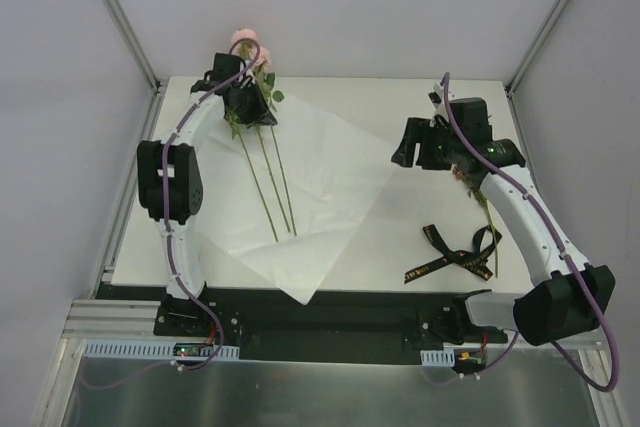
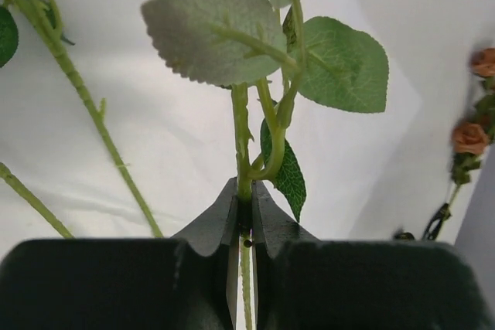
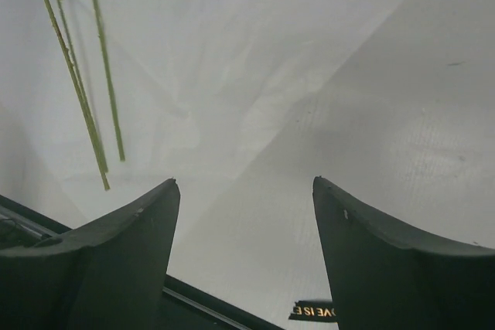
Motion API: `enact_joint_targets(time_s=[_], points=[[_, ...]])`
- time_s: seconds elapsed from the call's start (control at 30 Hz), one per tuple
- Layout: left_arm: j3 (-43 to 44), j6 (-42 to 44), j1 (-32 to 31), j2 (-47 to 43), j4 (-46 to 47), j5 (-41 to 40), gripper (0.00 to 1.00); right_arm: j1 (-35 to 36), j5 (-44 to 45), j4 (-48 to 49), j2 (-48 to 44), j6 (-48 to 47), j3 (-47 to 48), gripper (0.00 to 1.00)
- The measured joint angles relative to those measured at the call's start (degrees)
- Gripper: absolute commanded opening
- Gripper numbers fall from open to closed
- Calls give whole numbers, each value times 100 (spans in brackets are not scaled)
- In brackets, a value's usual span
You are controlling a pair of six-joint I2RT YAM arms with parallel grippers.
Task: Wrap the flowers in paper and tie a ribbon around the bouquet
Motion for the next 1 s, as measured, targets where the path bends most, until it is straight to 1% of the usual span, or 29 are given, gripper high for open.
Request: enact_joint_targets(time_s=[0.1, 0.2, 0.3, 0.53, 0.77, 0.8, 0.87, 0.93, 0.97, 1.0], points=[[339, 153, -4, 730, -422, -236, 0, -199, 127, -319, -33, -212, -57, 74], [566, 286, -4, 1128, -807, -439, 0, -280, 273, -533, -184, -358, -238, 74], [833, 365, -4, 1303, -929, -560, 0, -308, 308, -660, -302, -417, -330, 74], [1220, 422, -9, 1368, -942, -785, 0, -308, 317, -673, -306, -435, -337, 75], [1672, 426, -9, 1947, -935, -896, 0, -308, 446, -730, -306, -481, -334, 75], [1685, 428, -9, 1998, -938, -894, 2, -308, 483, -750, -306, -494, -334, 76], [1690, 433, -9, 2092, -962, -894, 14, -308, 579, -807, -306, -527, -334, 77], [1690, 461, -9, 2124, -1003, -896, 25, -308, 767, -885, -306, -562, -334, 82], [1690, 492, -9, 2124, -1019, -894, 33, -317, 892, -920, -306, -586, -334, 84], [1692, 533, -9, 2122, -1023, -894, 37, -337, 1014, -949, -306, -608, -334, 86]])
